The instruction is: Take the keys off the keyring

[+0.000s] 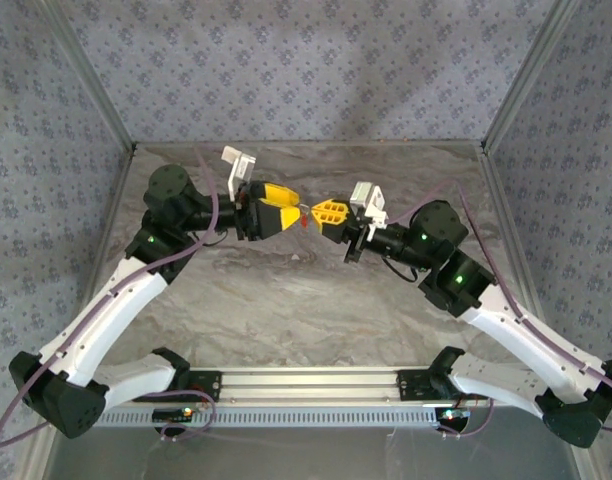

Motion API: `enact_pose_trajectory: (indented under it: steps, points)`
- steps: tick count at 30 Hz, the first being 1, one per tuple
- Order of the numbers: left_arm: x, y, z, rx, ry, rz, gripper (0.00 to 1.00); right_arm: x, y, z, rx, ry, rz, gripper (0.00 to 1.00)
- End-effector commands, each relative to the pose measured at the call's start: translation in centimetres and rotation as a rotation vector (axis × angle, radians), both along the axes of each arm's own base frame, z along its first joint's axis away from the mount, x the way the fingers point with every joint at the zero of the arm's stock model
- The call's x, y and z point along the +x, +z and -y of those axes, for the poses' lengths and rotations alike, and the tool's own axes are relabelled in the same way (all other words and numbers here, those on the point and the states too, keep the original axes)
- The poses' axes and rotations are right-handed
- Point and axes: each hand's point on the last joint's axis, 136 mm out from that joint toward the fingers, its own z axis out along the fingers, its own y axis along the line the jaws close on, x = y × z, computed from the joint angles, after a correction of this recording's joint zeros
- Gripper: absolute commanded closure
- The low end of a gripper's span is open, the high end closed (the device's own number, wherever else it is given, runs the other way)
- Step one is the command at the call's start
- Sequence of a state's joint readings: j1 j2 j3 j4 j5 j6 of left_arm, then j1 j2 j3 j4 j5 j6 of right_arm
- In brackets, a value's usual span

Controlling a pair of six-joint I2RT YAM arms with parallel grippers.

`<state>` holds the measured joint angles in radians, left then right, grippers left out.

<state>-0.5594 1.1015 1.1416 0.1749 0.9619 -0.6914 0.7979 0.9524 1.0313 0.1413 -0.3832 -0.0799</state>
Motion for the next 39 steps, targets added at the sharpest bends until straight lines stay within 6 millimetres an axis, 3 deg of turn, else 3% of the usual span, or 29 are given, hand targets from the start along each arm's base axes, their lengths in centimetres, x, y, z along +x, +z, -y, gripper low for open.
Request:
enact_pose_trajectory:
  steps: [1,8,15,20,25,30,39]
  points:
    - [-0.7,-0.2,-0.1,0.013,-0.024,0.063,0.27,-0.6,3.0,0.6,0.079,0.015,0.033,1.0]
    - [-1.0,-1.0,0.4,0.021,-0.048,0.064,0.31,-0.7,3.8,1.0,0.098,0.017,0.035,1.0]
    - [-1.0,-0.7,0.5,0.017,-0.043,0.073,0.56,-0.6,3.7,0.9,0.105,0.02,0.03,1.0]
    - [-0.8,-0.4,0.5,0.014,-0.026,0.085,0.84,-0.7,3.4,0.9,0.104,0.023,0.023,1.0]
    - [-0.7,0.1,0.4,-0.005,-0.009,0.092,1.0,-0.8,3.2,0.9,0.099,0.029,0.023,1.0]
    - [-0.5,1.0,-0.3,-0.044,0.032,0.102,1.0,-1.0,3.0,1.3,0.097,0.017,0.039,1.0]
    - [1.7,1.3,-2.1,-0.098,0.137,0.034,1.0,-1.7,2.7,1.8,0.086,0.025,0.06,1.0]
